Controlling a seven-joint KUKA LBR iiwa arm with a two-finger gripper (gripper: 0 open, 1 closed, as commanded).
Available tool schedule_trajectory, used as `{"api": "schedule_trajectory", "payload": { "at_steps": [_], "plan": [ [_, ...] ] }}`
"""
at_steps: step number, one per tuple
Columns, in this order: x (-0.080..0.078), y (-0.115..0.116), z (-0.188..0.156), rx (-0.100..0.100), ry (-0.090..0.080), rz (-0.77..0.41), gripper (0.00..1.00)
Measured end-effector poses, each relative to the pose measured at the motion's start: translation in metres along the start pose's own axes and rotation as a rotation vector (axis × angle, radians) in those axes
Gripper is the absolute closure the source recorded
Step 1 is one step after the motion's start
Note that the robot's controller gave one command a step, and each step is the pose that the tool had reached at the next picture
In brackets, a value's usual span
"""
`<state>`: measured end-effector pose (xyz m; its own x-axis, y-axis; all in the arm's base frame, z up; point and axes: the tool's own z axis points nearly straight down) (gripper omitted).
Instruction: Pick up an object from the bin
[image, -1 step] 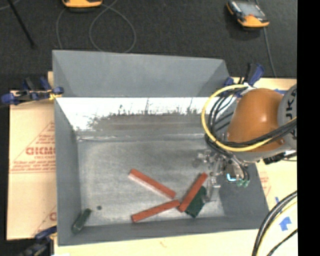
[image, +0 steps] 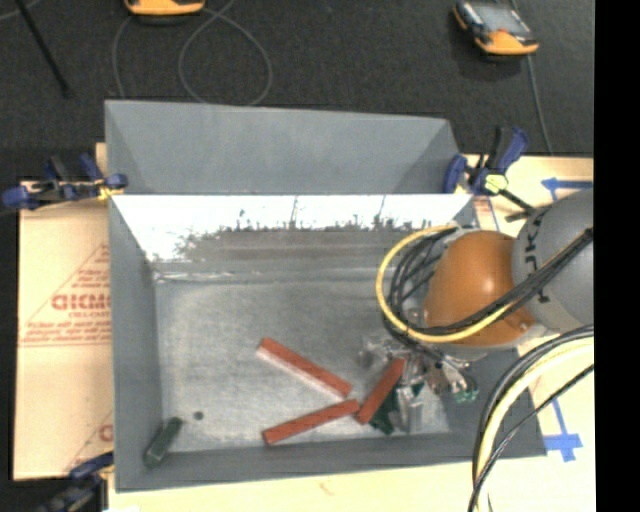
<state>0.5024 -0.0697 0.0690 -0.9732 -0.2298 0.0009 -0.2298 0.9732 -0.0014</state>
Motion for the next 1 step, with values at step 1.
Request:
{"api": "schedule_trajectory", "payload": {
  "at_steps": [1],
  "plan": [
    [-0.0031,-0.0005,-0.0048,0.003,-0.009,-0.002,1.00]
  ]
}}
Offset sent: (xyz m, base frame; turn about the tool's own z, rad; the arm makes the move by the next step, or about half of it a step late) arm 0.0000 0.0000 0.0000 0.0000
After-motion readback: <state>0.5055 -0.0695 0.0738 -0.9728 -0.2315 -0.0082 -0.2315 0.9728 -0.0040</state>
